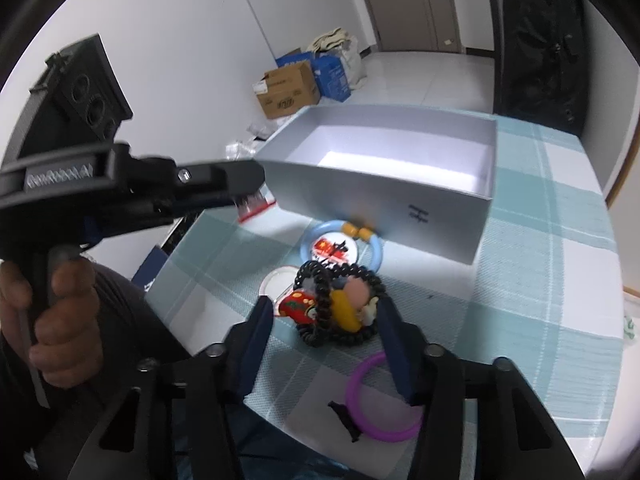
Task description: Organize jewelry
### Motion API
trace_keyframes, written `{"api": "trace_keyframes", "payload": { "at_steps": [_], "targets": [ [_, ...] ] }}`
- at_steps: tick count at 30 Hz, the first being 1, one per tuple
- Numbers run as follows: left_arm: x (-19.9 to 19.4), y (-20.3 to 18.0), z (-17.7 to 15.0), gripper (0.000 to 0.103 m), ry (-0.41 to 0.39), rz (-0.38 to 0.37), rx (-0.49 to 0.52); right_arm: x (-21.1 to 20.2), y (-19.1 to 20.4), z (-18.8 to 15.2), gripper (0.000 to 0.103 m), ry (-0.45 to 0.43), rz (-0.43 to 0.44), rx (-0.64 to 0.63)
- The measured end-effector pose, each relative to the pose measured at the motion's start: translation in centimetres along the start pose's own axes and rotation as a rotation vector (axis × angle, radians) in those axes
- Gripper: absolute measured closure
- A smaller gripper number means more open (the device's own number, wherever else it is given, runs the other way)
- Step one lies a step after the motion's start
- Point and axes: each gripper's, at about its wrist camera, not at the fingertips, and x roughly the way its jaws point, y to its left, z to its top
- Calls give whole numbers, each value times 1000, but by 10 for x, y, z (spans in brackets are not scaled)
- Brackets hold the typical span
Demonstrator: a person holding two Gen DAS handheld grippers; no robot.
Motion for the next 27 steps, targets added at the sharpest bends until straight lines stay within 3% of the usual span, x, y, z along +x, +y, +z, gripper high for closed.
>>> {"api": "trace_keyframes", "payload": {
  "at_steps": [7,9,18,27],
  "targets": [
    [-2,4,1,92,-1,-16,-17,8,-3,5,80,13,47,17],
    [-2,5,2,92,-1,-21,-19,8,-4,6,94,12,36,15],
    [-7,7,3,92,-8,-25,-24,-10,-12,4,95,-57,45,35],
    [-7,7,2,92,-11,-30,-28,-40,-39,10,95,-170,103,179]
  ]
}}
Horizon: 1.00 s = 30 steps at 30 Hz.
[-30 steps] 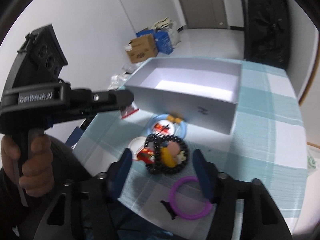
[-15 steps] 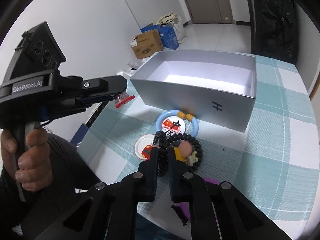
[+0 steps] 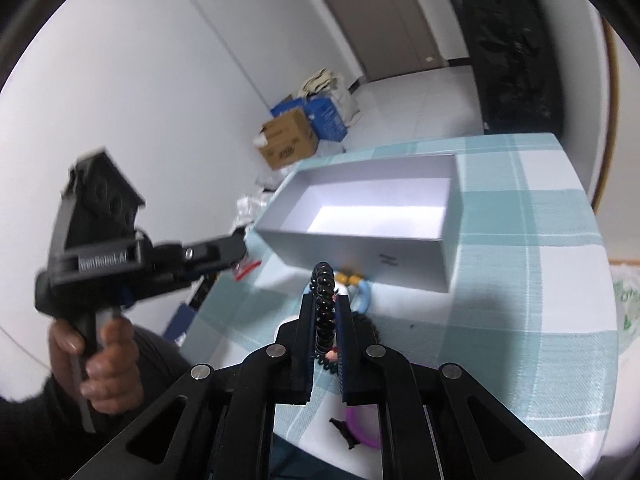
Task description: Organize jewelry
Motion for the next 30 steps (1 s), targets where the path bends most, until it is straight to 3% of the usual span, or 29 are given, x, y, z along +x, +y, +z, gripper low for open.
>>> {"api": "trace_keyframes", "payload": {
  "at_steps": [9,16,30],
  "targets": [
    [-7,-17,0,92,-50,11,66,-22,1,14,95,-76,49,7],
    [-5,-39,24,92,-86,73,148,-20,-1,50,95,-95,42,-26],
    [54,-30,66,92,-7,203,199,34,-30,88,95,-22,28,-36]
  ]
}}
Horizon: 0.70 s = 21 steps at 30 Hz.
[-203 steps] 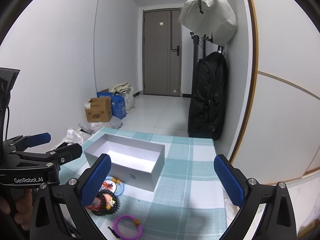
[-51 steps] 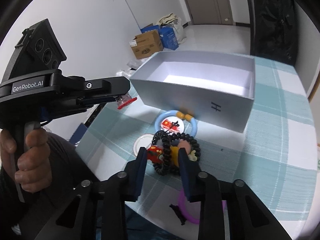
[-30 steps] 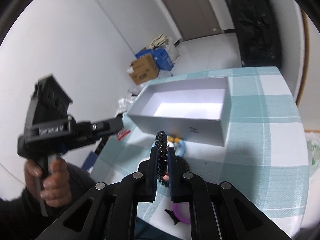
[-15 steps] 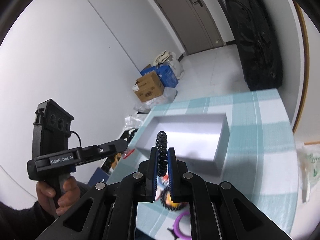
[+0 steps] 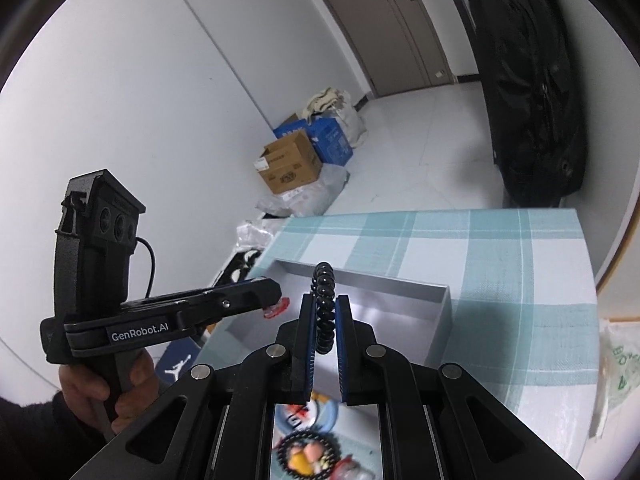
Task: Organize jewelry
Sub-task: 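Carry the black bead bracelet into the white box with the right gripper and release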
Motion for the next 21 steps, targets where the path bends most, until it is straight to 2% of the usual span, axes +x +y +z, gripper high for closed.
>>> {"api": "trace_keyframes", "payload": {
  "at_steps": [13,17,18,19,20,21],
  "targets": [
    [23,6,6,92,48,-13,-27,27,-22,1,95,78,1,56],
    [24,11,9,90,42,-68,-71,29,-22,1,92,80,1,48],
    [24,13,10,82,46,-85,-87,28,-22,2,90,76,4,48],
    [25,16,12,65,50,-100,-111,27,-22,2,87,72,2,46],
    [24,19,13,56,50,-118,-137,26,-22,3,80,66,2,42],
    [23,21,13,51,37,-149,-154,23,-22,3,68,58,-4,37]
  ]
}}
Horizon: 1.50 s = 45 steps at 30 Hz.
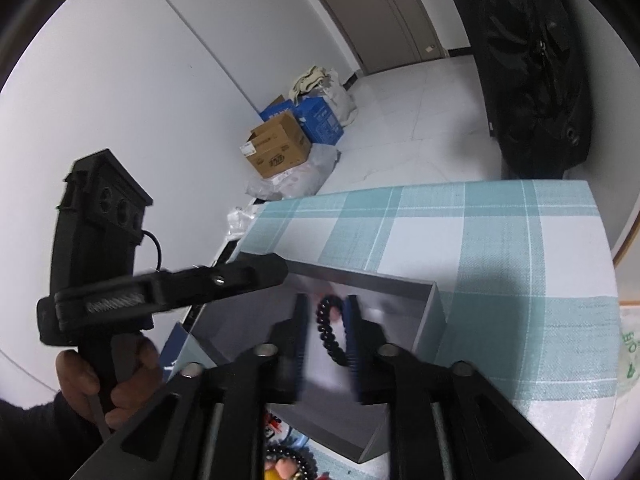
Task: Organize jewelry
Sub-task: 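Carry the black bead bracelet into the white box with the right gripper and release, then move the left gripper to the white round badge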
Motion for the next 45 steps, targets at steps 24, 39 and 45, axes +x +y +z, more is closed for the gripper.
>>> {"api": "trace_keyframes", "payload": {
  "at_steps": [24,39,45],
  "targets": [
    [-62,-15,-53,21,-217,218,132,-61,15,-26,7,-212,-66,-45],
    [-46,-17,-115,20,-86,407,253,-79,37,-67,0,-215,-194,-160],
    [-35,-15,-133,20,13,429,297,-85,31,-83,0,-198,-206,-116]
  ]
}}
